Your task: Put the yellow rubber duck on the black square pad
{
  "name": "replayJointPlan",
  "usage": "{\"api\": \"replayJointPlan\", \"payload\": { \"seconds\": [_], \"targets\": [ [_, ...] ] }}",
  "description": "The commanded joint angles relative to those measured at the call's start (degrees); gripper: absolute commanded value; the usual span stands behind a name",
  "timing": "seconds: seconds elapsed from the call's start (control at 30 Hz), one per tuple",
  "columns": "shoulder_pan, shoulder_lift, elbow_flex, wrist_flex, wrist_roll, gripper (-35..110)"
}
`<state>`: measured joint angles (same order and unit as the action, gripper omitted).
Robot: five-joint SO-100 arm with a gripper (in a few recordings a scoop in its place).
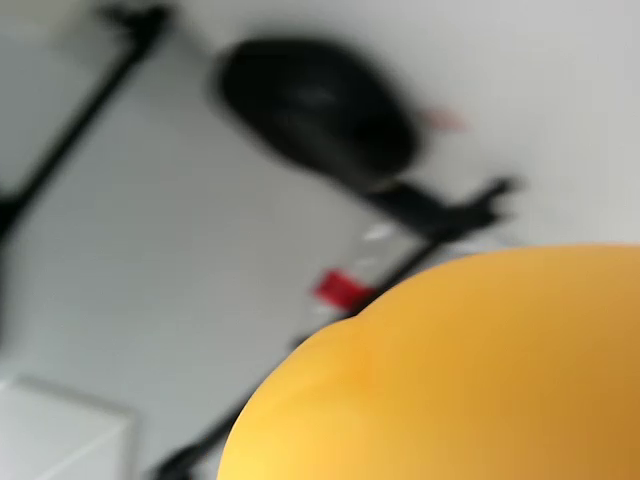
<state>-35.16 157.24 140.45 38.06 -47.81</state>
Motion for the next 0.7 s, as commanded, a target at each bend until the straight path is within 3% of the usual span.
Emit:
{"api": "replayJointPlan", "payload": {
  "seconds": [0.0,0.4,0.67],
  "targets": [
    [-5.6,1.1,-3.4,5.0,2.3,11],
    [-12.7,1.0,-3.4,19.0,8.1,12],
    [-12.7,-3.4,-3.5,20.0,8.3,12]
  ]
}}
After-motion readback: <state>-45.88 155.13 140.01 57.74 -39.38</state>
